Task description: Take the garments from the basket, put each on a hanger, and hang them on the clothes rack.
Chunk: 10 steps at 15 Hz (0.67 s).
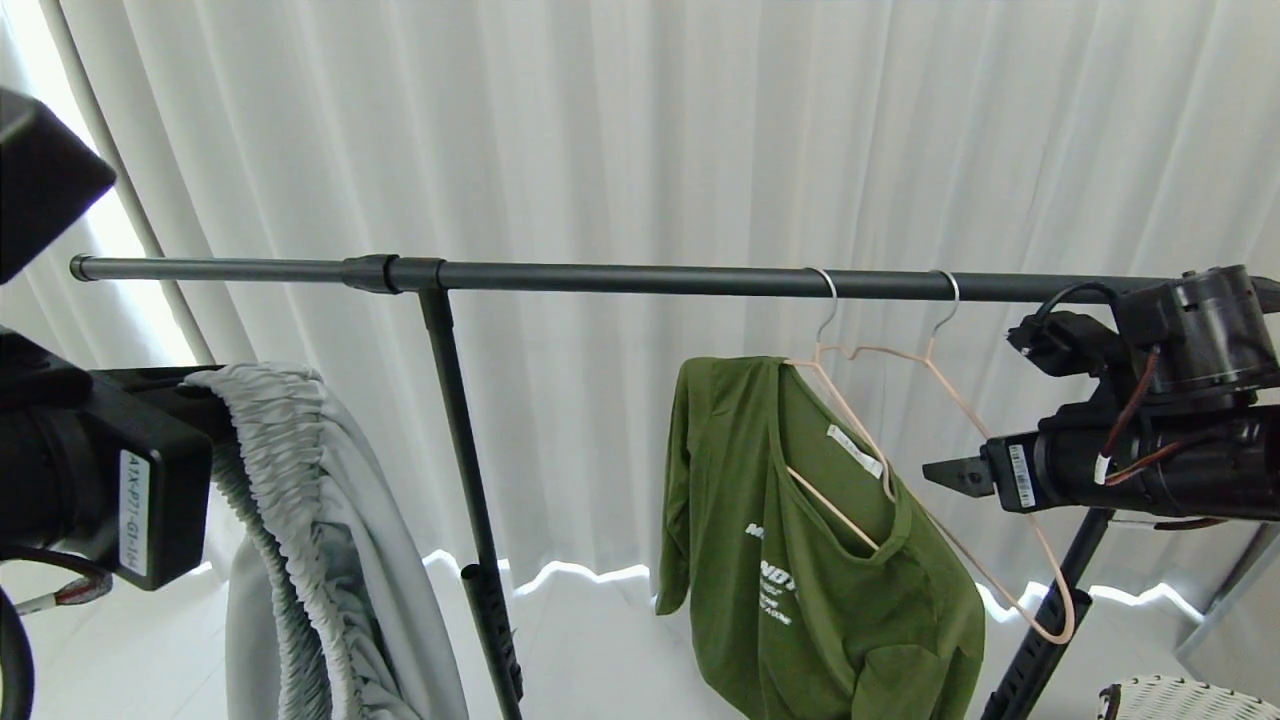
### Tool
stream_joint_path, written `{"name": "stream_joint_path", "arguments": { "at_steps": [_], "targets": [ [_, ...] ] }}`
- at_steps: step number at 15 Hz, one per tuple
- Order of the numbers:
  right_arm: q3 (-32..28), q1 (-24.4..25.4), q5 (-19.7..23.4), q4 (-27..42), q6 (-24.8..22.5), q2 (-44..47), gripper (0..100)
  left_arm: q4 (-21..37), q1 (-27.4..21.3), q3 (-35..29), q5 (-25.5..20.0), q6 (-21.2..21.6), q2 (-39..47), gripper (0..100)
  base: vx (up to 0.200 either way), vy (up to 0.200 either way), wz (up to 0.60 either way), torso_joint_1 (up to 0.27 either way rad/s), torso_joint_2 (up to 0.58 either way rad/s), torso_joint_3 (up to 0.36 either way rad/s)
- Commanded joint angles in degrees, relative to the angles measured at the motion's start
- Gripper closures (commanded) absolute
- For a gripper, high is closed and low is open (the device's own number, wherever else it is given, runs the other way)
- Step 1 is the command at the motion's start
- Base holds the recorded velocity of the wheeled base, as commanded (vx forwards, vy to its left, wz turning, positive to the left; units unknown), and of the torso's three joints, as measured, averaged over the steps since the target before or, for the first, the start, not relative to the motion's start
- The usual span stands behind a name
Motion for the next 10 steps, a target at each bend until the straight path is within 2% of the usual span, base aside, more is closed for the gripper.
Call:
{"name": "stream_joint_path", "arguments": {
  "at_steps": [1, 3, 9, 10],
  "targets": [
    [-0.8, 0.8, -0.1, 0.8, 1.2, 1.3, 0, 0.0, -0.1, 0.2, 0.2, 0.0, -0.5, 100, 0.000, 0.000, 0.00, 0.000, 0.00, 0.000],
    [-1.6, 1.3, -2.4, 2.4, 3.0, 2.3, 0, 0.0, -0.1, 0.5, 0.7, 0.0, -0.6, 100, 0.000, 0.000, 0.00, 0.000, 0.00, 0.000],
    [-1.5, 1.3, -2.6, 2.5, 3.2, 2.5, 0, 0.0, -0.1, 0.4, 0.7, 0.1, -0.6, 100, 0.000, 0.000, 0.00, 0.000, 0.00, 0.000],
    [-1.5, 1.3, -2.6, 2.5, 3.2, 2.6, 100, 0.0, -0.1, 0.4, 0.7, 0.1, -0.6, 100, 0.000, 0.000, 0.00, 0.000, 0.00, 0.000]
  ]
}}
